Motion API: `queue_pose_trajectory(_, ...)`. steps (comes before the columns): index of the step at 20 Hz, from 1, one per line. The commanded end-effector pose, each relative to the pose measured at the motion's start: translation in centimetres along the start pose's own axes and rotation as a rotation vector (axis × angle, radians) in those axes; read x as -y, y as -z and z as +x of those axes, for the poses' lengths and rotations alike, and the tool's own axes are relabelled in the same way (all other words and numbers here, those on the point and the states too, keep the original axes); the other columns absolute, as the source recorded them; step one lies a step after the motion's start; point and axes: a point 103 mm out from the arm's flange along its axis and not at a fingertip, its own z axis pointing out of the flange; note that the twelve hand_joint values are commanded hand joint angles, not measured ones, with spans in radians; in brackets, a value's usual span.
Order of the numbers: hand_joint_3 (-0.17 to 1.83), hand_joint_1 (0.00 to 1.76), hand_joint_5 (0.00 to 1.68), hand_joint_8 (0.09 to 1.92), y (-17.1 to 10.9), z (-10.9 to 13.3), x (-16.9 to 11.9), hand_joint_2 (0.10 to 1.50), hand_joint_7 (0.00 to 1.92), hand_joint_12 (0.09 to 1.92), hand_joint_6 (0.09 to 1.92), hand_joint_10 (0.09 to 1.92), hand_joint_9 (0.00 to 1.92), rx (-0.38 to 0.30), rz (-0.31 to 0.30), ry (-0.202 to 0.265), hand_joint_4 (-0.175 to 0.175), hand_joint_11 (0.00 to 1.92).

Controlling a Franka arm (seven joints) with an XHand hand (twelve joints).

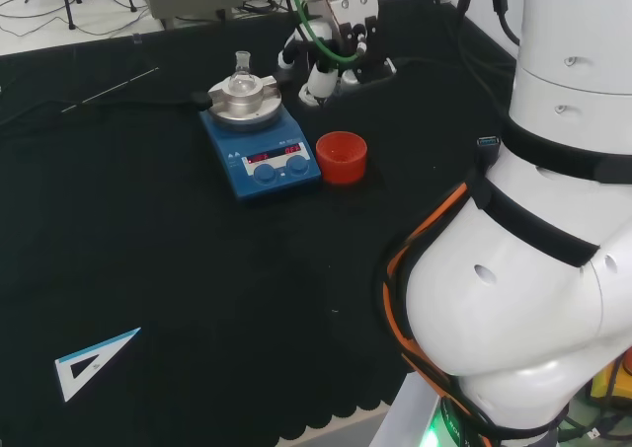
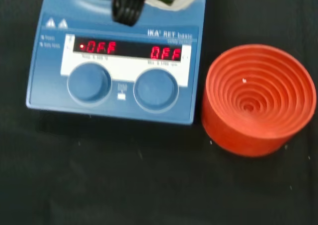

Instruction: Turn on the heater.

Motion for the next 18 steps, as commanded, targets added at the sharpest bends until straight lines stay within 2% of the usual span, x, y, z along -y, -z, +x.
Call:
queue_pose_trajectory(1, 0.69, 1.13, 0.39, 1.11, -1.6, 0.0, 0.5, 0.77, 1.51, 1.0, 0.09, 0.98, 1.73, 0.026, 0.036, -0.021, -0.046, 1.77)
queue_pose_trajectory(4, 0.67, 1.09, 0.49, 1.5, -2.2, 0.1, 0.6, 0.83, 1.64, 1.45, 0.09, 1.44, 1.86, 0.027, 0.054, -0.017, -0.046, 1.88)
queue_pose_trajectory(6, 0.67, 1.15, 0.55, 1.62, -2.6, 0.4, 0.8, 0.88, 1.74, 1.61, 0.09, 1.58, 1.9, 0.023, 0.068, -0.01, -0.047, 1.91)
queue_pose_trajectory(10, 0.71, 1.26, 0.54, 1.72, -3.5, 0.9, 1.0, 0.91, 1.81, 1.72, 0.16, 1.66, 1.92, 0.014, 0.116, 0.01, -0.048, 1.92)
queue_pose_trajectory(15, 0.75, 1.3, 0.42, 1.75, -4.3, 1.2, 1.1, 0.89, 1.82, 1.74, 0.4, 1.68, 1.92, 0.021, 0.167, 0.023, -0.047, 1.92)
queue_pose_trajectory(18, 0.76, 1.32, 0.37, 1.76, -4.7, 1.5, 1.1, 0.89, 1.82, 1.74, 0.43, 1.69, 1.92, 0.02, 0.196, 0.036, -0.044, 1.92)
